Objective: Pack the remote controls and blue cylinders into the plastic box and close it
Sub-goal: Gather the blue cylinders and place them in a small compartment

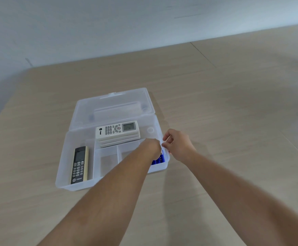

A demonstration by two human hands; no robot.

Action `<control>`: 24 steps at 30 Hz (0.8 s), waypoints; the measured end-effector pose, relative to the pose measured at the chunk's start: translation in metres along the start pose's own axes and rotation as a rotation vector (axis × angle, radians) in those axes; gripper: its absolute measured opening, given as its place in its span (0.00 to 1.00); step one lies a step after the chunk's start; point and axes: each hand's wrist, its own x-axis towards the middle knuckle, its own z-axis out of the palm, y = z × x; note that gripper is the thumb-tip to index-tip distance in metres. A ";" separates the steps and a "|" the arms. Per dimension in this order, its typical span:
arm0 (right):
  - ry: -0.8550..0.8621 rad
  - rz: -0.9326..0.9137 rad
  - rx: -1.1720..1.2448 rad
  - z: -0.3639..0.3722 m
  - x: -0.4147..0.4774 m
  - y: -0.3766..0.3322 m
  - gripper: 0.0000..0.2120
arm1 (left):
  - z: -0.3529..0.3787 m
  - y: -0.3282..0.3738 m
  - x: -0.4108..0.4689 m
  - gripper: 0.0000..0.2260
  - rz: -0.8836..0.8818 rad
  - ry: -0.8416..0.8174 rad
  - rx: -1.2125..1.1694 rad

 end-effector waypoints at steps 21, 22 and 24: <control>0.139 0.046 -0.011 -0.017 0.018 -0.020 0.05 | -0.044 -0.048 -0.027 0.09 -0.143 0.131 -0.388; 0.152 0.037 -0.021 -0.019 0.025 -0.028 0.05 | -0.052 -0.061 -0.025 0.12 -0.160 0.231 -0.413; 0.177 0.021 -0.012 -0.019 0.042 -0.046 0.05 | -0.063 -0.095 -0.029 0.10 -0.161 0.405 -0.506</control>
